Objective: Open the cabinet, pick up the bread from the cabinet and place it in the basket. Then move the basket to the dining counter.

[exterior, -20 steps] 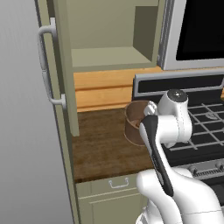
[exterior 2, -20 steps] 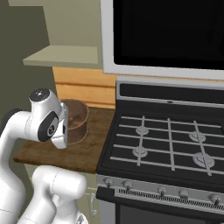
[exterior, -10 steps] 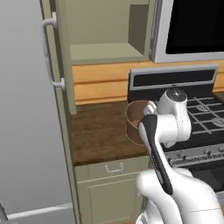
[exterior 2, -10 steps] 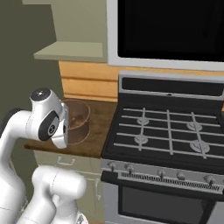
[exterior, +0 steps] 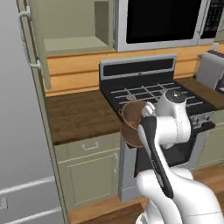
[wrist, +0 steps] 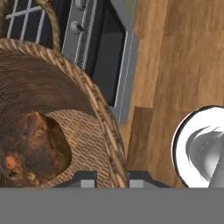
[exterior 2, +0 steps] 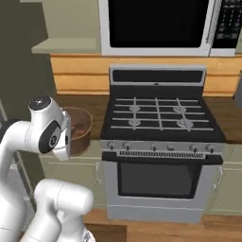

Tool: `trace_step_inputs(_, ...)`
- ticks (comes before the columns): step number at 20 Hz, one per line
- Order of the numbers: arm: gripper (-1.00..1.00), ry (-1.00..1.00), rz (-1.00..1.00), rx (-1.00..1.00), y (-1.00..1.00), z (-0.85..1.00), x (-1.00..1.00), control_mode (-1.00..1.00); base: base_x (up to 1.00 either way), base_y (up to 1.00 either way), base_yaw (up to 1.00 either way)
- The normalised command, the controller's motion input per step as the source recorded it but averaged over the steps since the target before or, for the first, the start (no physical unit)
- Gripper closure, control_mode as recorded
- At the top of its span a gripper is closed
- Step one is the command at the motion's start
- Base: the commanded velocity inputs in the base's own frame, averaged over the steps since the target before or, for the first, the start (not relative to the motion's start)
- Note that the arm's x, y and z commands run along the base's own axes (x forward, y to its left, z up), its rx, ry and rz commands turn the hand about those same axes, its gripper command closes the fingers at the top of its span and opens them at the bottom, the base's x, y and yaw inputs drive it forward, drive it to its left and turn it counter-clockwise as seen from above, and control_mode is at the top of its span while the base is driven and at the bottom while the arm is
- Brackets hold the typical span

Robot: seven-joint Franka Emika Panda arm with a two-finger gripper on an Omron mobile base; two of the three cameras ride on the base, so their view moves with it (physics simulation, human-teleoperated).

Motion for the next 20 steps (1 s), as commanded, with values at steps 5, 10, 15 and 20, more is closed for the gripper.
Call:
trace_step_inputs(5,1.00,0.00,0.00,0.00,0.00,0.00,0.00,1.00,0.00,0.34,-0.77)
trace_step_inputs(10,1.00,0.00,0.00,0.00,0.00,0.00,0.00,1.00,0.00,0.38,-0.85)
trace_step_inputs(15,1.00,0.00,0.00,0.00,0.00,0.00,0.00,1.00,0.00,0.41,-0.87)
trace_step_inputs(20,1.00,0.00,0.00,0.00,0.00,0.00,0.00,1.00,0.00,0.41,-0.88)
